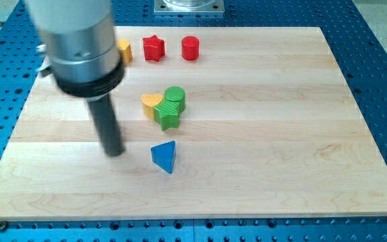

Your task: Move your arm to the bottom right of the triangle

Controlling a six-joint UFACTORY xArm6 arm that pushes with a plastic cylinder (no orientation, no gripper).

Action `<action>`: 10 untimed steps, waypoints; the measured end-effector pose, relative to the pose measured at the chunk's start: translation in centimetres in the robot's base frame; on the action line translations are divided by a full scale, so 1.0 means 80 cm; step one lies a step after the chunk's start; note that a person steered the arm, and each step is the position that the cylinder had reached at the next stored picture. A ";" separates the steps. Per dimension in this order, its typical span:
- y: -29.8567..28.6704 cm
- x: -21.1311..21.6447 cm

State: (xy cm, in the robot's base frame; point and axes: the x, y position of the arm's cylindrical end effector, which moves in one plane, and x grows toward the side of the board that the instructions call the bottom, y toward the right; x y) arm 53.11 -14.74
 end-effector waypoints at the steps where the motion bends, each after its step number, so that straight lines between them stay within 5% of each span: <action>1: -0.067 0.009; 4: 0.020 -0.049; 5: -0.060 -0.039; 8: 0.038 -0.080; 10: 0.042 0.070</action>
State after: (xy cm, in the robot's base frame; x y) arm 58.68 -11.35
